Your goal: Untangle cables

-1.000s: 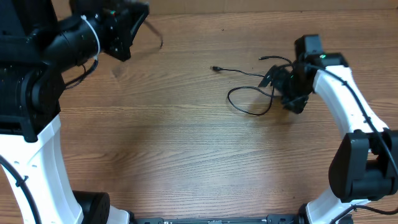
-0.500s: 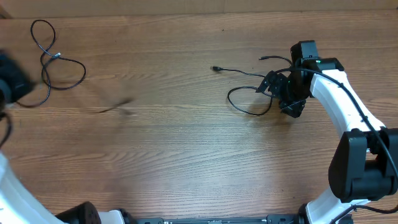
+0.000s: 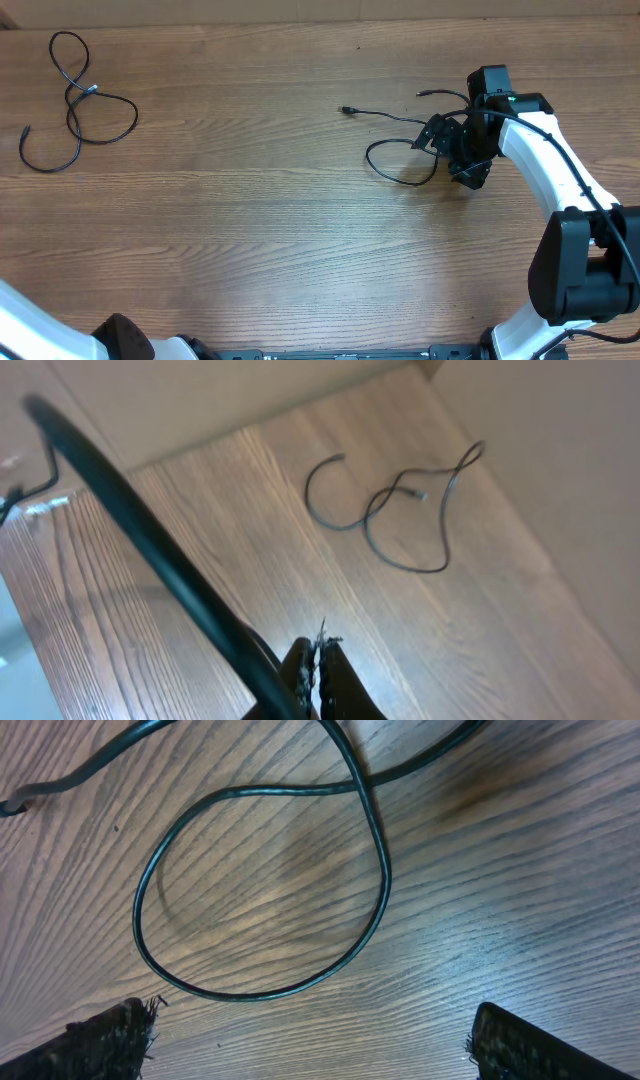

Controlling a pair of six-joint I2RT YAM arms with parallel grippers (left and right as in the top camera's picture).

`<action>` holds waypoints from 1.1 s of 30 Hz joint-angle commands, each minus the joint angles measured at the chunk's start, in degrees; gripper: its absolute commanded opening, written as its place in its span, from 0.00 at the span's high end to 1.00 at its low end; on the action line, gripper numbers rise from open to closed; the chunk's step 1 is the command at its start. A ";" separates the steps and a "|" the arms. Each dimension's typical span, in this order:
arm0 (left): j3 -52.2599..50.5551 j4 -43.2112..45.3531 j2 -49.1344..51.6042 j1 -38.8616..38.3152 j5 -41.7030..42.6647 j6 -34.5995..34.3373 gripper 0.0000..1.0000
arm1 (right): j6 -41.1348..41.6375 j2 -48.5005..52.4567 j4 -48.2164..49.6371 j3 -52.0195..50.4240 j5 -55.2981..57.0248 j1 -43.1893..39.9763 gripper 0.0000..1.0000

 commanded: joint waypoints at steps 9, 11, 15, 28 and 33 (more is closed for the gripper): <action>-10.14 7.50 6.62 0.31 0.13 -0.37 0.96 | -0.48 -1.46 0.07 -0.26 0.17 -0.11 0.00; -10.12 7.93 7.34 0.37 -0.11 -0.44 0.95 | -0.48 -1.46 0.31 -0.26 0.17 -0.11 0.00; -10.19 7.10 8.02 1.46 -5.60 -4.24 0.95 | -0.48 -1.46 0.48 -0.26 0.17 -0.11 0.00; -32.35 17.11 8.11 5.11 -17.62 -22.05 0.95 | -0.48 -1.46 0.50 -0.26 0.17 -0.11 0.00; -44.50 26.97 8.13 5.11 -12.90 -22.47 0.92 | -0.48 -1.46 0.46 -0.26 0.15 -0.11 0.00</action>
